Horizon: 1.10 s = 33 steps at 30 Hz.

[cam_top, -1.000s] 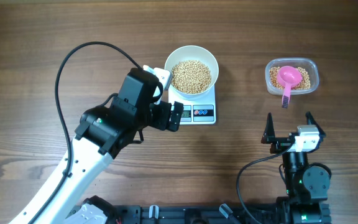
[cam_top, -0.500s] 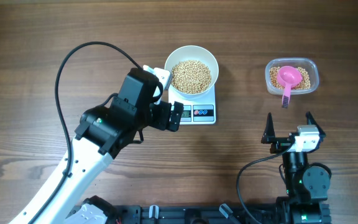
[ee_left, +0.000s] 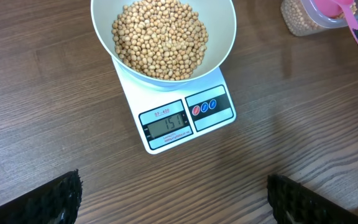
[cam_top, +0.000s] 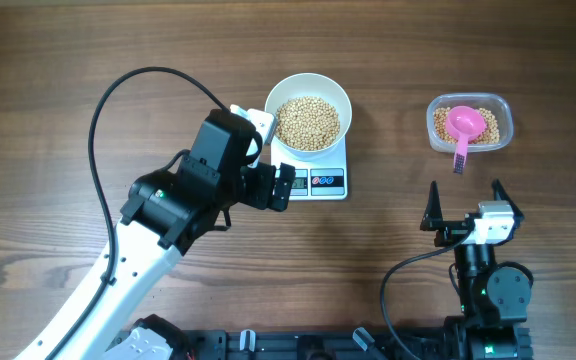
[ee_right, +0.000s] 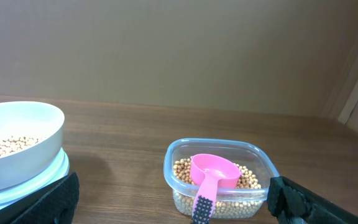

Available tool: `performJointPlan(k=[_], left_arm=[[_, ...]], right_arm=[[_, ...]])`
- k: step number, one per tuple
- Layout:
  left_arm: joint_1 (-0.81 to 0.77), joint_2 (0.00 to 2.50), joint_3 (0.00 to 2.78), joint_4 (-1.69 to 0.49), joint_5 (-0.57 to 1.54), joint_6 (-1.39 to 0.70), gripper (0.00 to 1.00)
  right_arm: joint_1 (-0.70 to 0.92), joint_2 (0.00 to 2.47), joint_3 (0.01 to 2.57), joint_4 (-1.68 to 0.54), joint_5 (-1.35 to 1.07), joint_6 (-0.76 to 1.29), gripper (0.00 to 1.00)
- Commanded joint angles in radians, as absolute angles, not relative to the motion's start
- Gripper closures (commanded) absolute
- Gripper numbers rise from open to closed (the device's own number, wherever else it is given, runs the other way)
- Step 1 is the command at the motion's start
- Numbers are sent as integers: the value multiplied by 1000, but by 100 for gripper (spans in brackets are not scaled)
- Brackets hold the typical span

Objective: Scoop item into bowl and weigh 150g on scale

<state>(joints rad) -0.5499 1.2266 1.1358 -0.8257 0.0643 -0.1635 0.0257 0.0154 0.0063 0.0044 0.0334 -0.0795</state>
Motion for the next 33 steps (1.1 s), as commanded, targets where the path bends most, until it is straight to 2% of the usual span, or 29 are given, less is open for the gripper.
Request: performJointPlan(k=[1, 20, 28, 33], left_arm=[[-554, 1225, 1131, -824, 55, -173, 0], [-553, 1067, 1131, -877, 54, -172, 0], [-551, 964, 1115, -978, 14, -165, 0], [-505, 874, 971, -860, -17, -165, 0]], right_arm=[[30, 4, 5, 7, 20, -68, 0], [30, 4, 5, 7, 20, -68, 0], [30, 4, 5, 7, 20, -68, 0], [30, 4, 5, 7, 20, -68, 0]])
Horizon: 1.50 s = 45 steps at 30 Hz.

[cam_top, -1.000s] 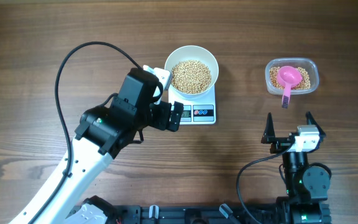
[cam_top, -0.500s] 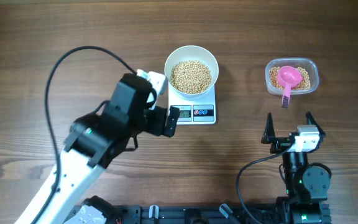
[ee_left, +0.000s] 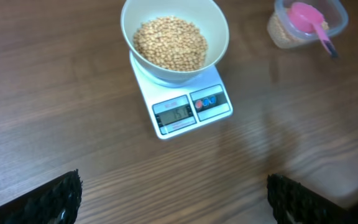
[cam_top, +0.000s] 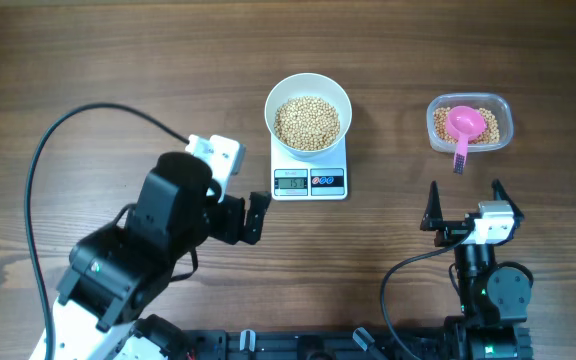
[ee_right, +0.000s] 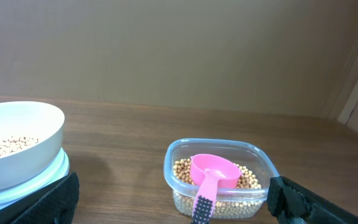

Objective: Scoop item into bowl and weigh 150g on scale

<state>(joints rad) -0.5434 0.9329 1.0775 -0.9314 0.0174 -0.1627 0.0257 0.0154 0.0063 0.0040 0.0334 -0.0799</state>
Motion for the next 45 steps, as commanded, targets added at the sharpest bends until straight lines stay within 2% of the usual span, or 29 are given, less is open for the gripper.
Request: performJointPlan(k=[1, 7, 16, 24, 45], left_arm=[[-488, 850, 932, -816, 1, -165, 0], [-348, 689, 766, -614, 126, -165, 0], [-139, 485, 698, -601, 167, -131, 0], [-19, 297, 551, -530, 167, -92, 0], [21, 53, 210, -96, 167, -54, 0]], right_arm=[[30, 4, 5, 7, 20, -68, 0], [30, 4, 5, 7, 20, -68, 0], [30, 4, 5, 7, 20, -68, 0], [30, 4, 5, 7, 20, -68, 0], [30, 4, 5, 7, 20, -68, 0]])
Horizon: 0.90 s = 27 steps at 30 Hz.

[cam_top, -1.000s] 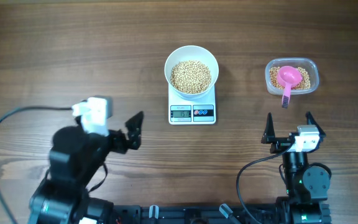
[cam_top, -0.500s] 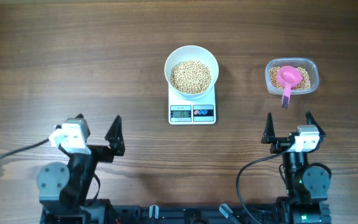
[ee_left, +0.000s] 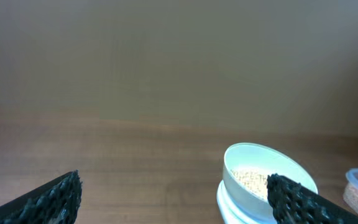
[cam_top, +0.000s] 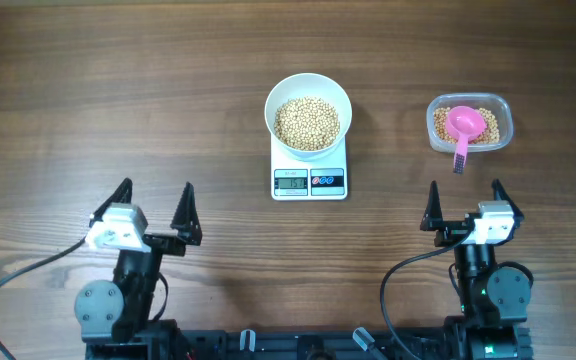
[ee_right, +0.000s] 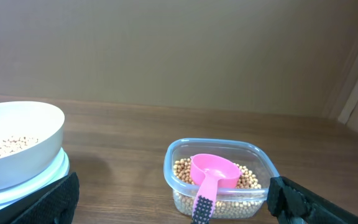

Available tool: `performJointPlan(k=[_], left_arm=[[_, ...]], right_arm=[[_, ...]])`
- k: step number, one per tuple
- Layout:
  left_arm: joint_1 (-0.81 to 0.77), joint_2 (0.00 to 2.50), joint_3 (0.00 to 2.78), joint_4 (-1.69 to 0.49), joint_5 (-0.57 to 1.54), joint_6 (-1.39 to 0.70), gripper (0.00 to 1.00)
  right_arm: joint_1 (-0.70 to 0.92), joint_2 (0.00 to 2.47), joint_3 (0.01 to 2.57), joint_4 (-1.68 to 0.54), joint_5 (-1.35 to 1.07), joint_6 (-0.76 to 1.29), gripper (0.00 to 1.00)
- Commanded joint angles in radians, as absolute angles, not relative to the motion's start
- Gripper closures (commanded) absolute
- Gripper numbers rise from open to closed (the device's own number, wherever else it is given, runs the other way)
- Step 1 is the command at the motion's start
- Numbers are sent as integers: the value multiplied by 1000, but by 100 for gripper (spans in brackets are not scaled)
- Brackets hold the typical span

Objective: Scoop item into bowl and weigh 150g on scale

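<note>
A white bowl (cam_top: pixel 308 113) full of beans rests on the white scale (cam_top: pixel 309 181) at the table's middle; its display digits are too small to read. The clear container (cam_top: pixel 469 122) of beans at the right holds a pink scoop (cam_top: pixel 465 128), handle over the near rim. My left gripper (cam_top: pixel 154 208) stands open and empty at the near left, well back from the scale; its view shows the bowl (ee_left: pixel 267 180) far off to the right. My right gripper (cam_top: pixel 464 203) is open and empty at the near right, facing the container (ee_right: pixel 221 177) and scoop (ee_right: pixel 212 176).
Brown wooden table (cam_top: pixel 118 90) all round. Both arm bases sit at the near edge. A plain wall stands behind the table in both wrist views.
My left arm has drawn back from a raised pose near the scale to its folded pose at the near left, gripper open. Right arm, bowl, scale and scoop are unchanged.
My left gripper hovered open close over the scale, which read 151, with the bowl full. Then it was higher and farther back. Now it rests at the near left. The right gripper stayed open and still throughout.
</note>
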<state>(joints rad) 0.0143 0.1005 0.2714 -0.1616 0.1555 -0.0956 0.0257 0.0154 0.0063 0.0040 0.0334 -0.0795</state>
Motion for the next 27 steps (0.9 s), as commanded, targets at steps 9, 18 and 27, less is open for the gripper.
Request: performJointPlan(k=[9, 18, 27], left_arm=[[27, 2, 140, -9, 154, -29, 0], [27, 3, 109, 80, 114, -2, 0], [27, 2, 27, 250, 115, 23, 0]], right_arm=[[30, 4, 5, 7, 20, -69, 0], [30, 4, 5, 7, 20, -68, 0], [30, 4, 5, 7, 20, -68, 0]])
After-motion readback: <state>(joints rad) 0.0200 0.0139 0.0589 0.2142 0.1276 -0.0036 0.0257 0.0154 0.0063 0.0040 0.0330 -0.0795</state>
